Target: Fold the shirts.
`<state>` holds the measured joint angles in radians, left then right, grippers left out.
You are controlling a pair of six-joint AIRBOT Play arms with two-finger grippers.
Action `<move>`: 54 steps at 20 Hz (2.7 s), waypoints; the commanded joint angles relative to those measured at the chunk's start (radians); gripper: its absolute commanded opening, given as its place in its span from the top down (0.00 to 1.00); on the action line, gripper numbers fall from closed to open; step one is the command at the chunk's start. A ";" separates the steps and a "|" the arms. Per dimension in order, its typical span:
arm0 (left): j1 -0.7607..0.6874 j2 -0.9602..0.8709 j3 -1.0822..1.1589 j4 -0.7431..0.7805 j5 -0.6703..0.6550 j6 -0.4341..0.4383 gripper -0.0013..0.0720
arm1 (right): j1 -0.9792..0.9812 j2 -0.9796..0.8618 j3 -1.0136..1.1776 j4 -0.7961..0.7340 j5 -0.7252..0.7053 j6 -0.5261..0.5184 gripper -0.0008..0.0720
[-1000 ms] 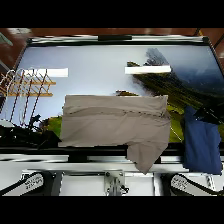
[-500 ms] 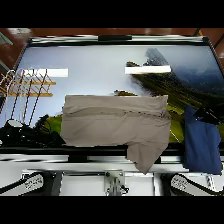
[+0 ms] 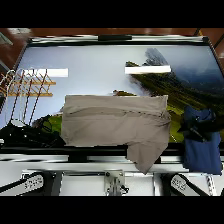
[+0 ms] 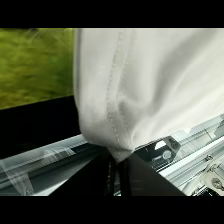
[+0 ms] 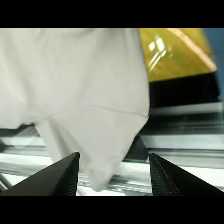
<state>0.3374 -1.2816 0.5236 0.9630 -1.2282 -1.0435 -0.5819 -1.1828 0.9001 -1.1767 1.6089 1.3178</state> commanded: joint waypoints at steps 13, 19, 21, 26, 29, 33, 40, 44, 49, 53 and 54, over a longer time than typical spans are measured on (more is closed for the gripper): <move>0.000 -0.001 0.001 -0.003 0.059 -0.002 0.93 | 0.000 0.107 -0.493 0.131 -0.312 -0.087 0.32; 0.000 -0.001 0.001 -0.003 0.058 -0.006 0.93 | 0.211 0.065 -0.493 0.092 -0.382 -0.029 0.60; 0.000 -0.001 0.006 -0.003 0.058 -0.005 0.93 | 0.247 0.069 -0.484 0.081 -0.362 -0.018 0.90; 0.000 -0.001 0.146 -0.003 0.004 0.037 0.93 | 0.246 0.109 -0.279 0.076 -0.263 -0.017 0.90; -0.002 -0.010 0.304 -0.051 -0.048 0.016 0.93 | 0.247 0.108 -0.127 0.112 -0.285 0.033 0.90; -0.018 -0.103 0.515 -0.091 -0.048 -0.055 0.93 | 0.248 -0.012 0.069 0.186 -0.331 0.051 0.90; -0.129 -0.393 0.883 -0.092 -0.048 -0.196 0.93 | 0.366 -0.396 0.478 0.213 -0.437 0.092 0.90; -0.132 -0.529 0.983 -0.092 -0.047 -0.248 0.93 | 0.367 -0.521 0.566 0.145 -0.437 0.122 0.90; -0.158 -0.600 1.004 -0.108 -0.044 -0.259 0.74 | 0.368 -0.576 0.565 0.118 -0.431 0.126 0.90; -0.148 -0.591 1.028 -0.108 -0.089 -0.260 0.23 | 0.358 -0.570 0.570 0.140 -0.375 0.085 0.29; -0.141 -0.590 1.054 -0.108 -0.129 -0.260 0.23 | 0.349 -0.558 0.576 0.128 -0.333 0.062 0.29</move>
<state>0.1871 -1.8671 1.5421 0.8566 -1.2961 -1.2991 -0.2222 -1.7462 1.4658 -1.0470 1.2037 1.4265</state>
